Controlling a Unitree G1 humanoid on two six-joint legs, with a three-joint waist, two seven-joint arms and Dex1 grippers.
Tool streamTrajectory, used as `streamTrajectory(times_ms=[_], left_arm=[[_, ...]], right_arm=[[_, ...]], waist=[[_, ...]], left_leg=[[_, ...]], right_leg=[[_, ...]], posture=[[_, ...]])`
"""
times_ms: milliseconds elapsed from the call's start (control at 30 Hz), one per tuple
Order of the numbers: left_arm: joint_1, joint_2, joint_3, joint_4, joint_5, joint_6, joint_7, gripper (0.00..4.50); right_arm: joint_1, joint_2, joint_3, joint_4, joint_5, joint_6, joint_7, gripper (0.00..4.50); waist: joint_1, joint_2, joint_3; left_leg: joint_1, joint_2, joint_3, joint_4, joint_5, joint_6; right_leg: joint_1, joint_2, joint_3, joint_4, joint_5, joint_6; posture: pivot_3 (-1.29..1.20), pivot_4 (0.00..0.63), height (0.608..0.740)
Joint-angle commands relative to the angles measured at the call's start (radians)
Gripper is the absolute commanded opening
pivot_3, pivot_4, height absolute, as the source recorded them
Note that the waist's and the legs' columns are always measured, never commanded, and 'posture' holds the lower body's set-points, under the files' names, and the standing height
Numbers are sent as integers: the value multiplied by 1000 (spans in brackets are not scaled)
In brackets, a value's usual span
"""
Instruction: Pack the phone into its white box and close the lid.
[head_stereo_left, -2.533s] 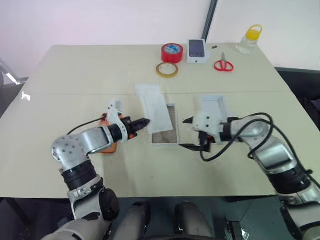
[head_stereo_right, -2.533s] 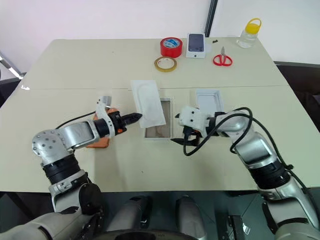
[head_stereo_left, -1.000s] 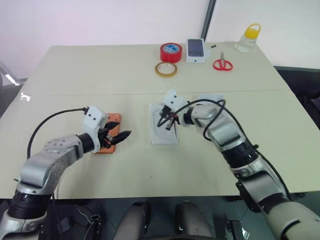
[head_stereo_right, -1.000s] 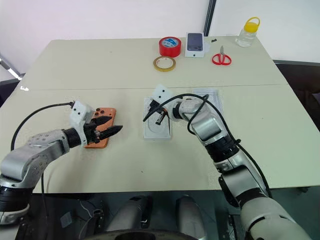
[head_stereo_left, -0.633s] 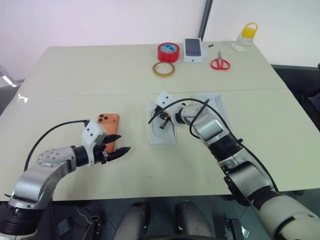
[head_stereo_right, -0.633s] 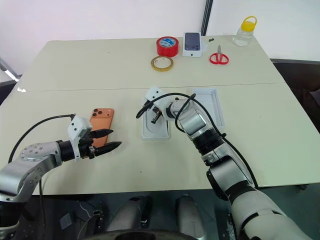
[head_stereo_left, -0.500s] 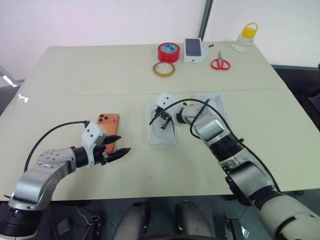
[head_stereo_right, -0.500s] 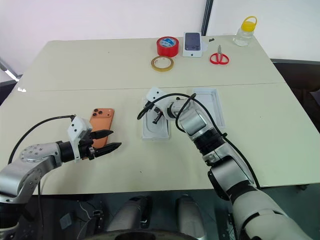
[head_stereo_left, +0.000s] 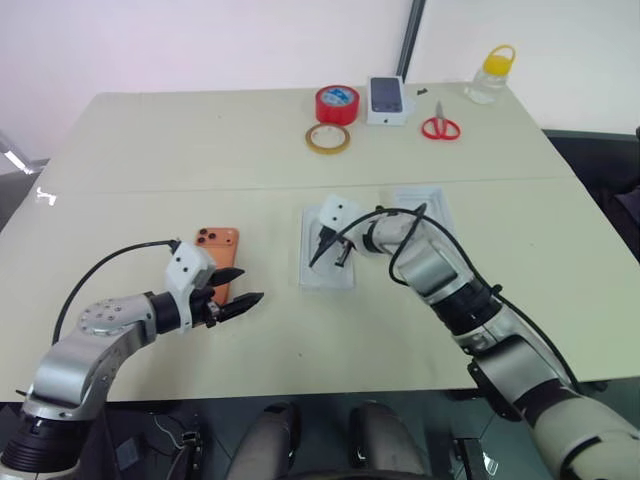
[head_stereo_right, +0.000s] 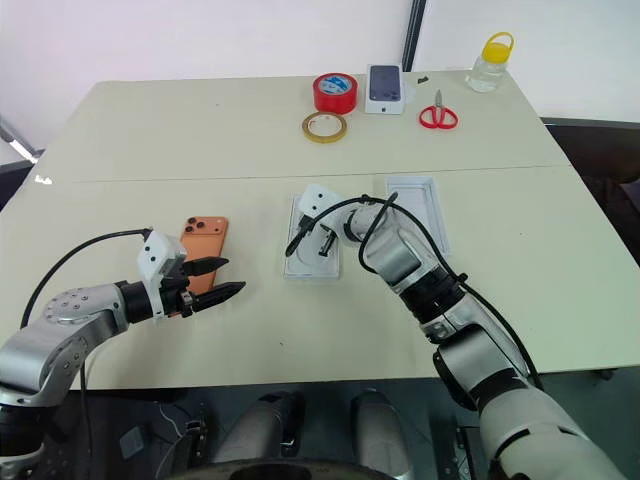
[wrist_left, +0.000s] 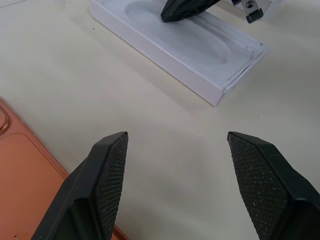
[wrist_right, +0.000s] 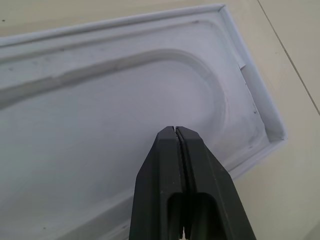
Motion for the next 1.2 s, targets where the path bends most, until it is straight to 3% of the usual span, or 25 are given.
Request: streamTrajectory(times_ms=[33,233,367,567,667,900,1200], left_arm=[[-10,0,52,-26,-13,13,15,3357],[-57,-37,135,17,-71,158,132,3357],[-153,-103,287,124,-166,363,313,4454],[-312,-103,392,265,-196,685,480,4454],[-350,-86,360,288,-191,791,480,4454],[-379,-131,326,266,-216,942,444,4454],[-386,-298,365,208,-255,1033,464,4454]], right_arm=[[-11,18,-44,-86,20,-74,-5,40],[1,66,-91,-164,96,-54,30,40],[3,149,-56,-173,116,-3,26,0],[-9,252,49,-101,92,-2,19,0],[-19,276,90,-55,75,-10,19,0],[-28,299,123,1,62,-12,33,0],[-15,269,137,-8,47,-16,63,0]], waist=[[-1,0,0],[1,0,0],[-7,0,0],[-22,-1,0],[-24,-1,-1],[-24,-1,-1],[-12,0,-2]], left_leg=[[0,0,0,0,0,0],[0,0,0,0,0,0],[0,1,0,0,0,0],[0,0,-1,2,0,0],[0,0,-1,2,0,0],[0,0,-1,2,0,0],[1,-1,-1,3,0,0]], right_leg=[[0,0,0,0,0,0],[0,0,0,0,0,0],[0,1,0,2,0,0],[-1,2,0,3,0,0],[-1,2,0,4,0,0],[-1,2,0,4,0,0],[-2,0,-1,2,0,0]], posture=[[0,150,740],[0,150,740],[0,150,740],[0,150,740],[0,150,740],[0,150,740],[0,150,740]])
